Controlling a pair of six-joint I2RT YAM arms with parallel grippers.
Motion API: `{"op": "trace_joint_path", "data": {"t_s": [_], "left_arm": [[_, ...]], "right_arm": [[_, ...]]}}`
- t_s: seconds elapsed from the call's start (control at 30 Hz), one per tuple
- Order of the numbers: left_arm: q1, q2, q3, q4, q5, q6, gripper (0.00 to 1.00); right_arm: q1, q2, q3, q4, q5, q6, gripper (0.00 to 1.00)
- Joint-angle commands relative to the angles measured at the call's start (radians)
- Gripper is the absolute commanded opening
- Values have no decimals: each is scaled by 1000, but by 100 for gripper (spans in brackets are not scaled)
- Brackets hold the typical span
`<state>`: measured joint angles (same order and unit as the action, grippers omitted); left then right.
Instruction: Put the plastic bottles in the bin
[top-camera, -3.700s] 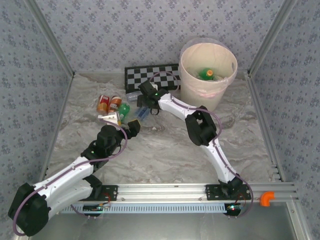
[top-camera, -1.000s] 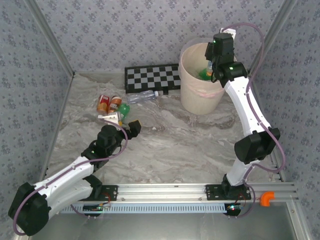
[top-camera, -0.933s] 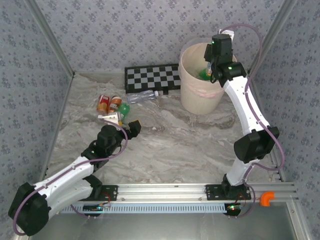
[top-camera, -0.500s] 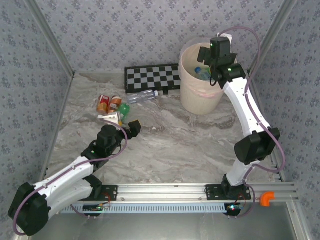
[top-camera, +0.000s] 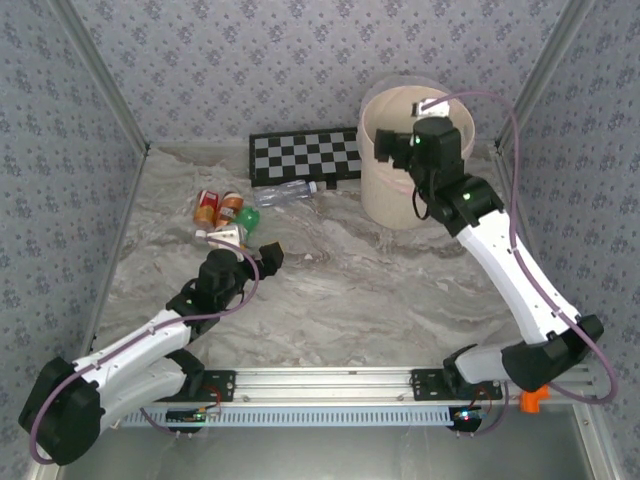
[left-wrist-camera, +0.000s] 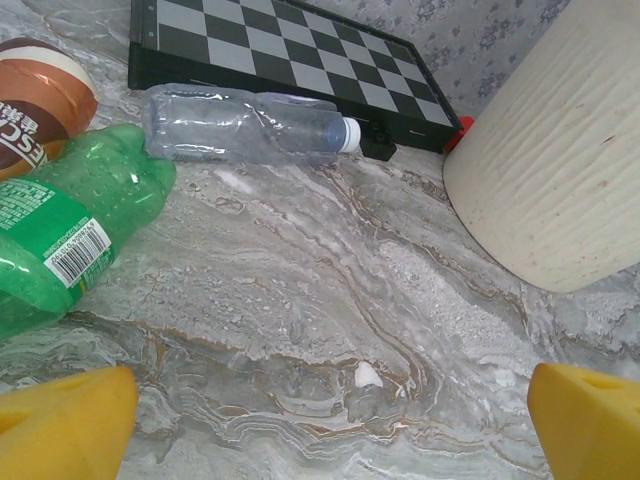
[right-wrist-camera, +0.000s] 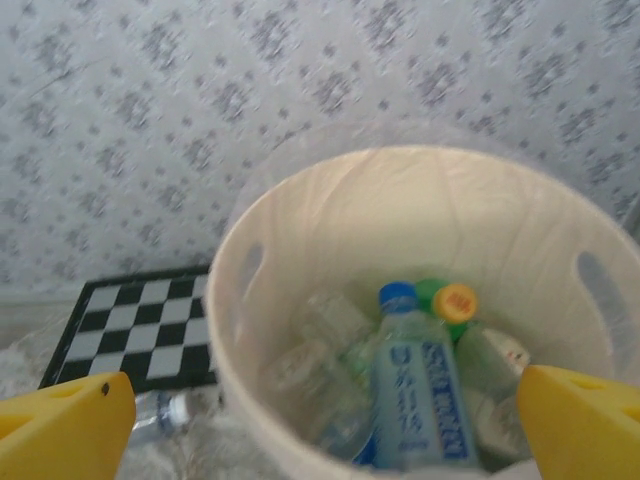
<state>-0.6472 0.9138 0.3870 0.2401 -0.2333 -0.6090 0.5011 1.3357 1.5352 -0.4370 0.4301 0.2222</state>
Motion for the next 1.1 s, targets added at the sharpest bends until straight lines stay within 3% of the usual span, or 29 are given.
{"op": "trace_joint_path", "data": {"t_s": [0.0, 0.1, 0.23, 0.37, 0.7, 1.07], "left_arm": [[2, 9, 32, 24, -24, 41, 100], [2, 12, 41, 18, -63, 89, 100], [4, 31, 47, 1, -202, 115, 100], [17, 34, 73, -52, -230, 133, 100], [134, 129, 169, -248, -194, 87, 100], [299, 305, 253, -287, -85, 114, 99]], "right_arm": [[44, -49, -90, 56, -8, -27, 100], [81, -84, -181, 89, -52, -25, 100], [115, -122, -294, 135, -85, -18, 100], [121, -191, -464, 238, -122, -14, 100], [110, -306, -811, 558, -221, -7, 100], [109, -331, -979, 750, -264, 29, 100]]}}
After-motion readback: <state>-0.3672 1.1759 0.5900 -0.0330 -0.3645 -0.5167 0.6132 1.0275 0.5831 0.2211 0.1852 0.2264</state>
